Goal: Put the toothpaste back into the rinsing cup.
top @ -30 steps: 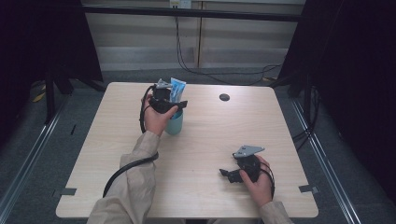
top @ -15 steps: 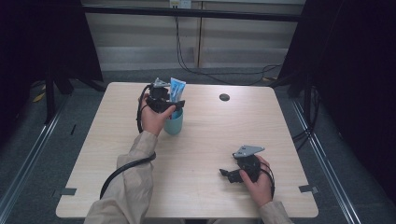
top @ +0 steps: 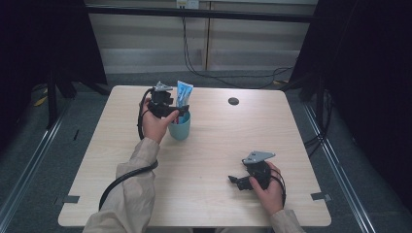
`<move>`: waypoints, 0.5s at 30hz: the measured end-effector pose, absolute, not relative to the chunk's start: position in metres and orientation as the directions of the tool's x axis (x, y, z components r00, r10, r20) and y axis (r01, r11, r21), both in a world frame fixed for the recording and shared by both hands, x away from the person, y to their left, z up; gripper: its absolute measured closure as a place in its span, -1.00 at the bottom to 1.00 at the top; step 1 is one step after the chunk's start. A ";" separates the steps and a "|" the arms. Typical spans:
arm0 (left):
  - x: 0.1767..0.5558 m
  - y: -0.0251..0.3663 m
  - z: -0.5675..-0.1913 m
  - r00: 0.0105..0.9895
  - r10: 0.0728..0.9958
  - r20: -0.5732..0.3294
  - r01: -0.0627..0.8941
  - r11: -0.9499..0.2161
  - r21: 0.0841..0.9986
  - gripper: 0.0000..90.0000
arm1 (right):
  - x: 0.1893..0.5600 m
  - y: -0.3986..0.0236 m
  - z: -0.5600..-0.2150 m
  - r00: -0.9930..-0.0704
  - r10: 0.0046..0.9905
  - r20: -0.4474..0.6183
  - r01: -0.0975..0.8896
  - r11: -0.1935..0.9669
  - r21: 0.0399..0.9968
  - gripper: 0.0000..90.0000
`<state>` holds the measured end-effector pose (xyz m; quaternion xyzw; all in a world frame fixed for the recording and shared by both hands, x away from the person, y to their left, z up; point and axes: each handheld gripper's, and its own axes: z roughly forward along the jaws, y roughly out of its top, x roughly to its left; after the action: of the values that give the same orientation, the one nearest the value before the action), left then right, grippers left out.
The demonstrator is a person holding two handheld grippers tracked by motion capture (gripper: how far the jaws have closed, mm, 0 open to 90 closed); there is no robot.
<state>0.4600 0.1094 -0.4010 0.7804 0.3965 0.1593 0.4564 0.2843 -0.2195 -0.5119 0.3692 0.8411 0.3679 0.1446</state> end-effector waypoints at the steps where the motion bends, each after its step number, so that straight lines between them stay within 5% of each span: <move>1: 0.459 0.110 -0.400 0.633 0.766 -0.114 0.474 -0.267 0.839 -0.43 | 0.284 -0.220 -0.512 -0.686 0.727 0.029 0.515 0.456 0.726 -0.69; 15: 0.446 0.129 -0.393 0.628 0.768 -0.129 0.478 -0.249 0.842 -0.47 | 0.284 -0.220 -0.512 -0.688 0.725 0.028 0.512 0.457 0.727 -0.69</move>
<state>0.4459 0.1292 -0.3927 0.7747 0.4020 0.1567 0.4623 0.2844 -0.2196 -0.5120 0.3678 0.8413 0.3689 0.1444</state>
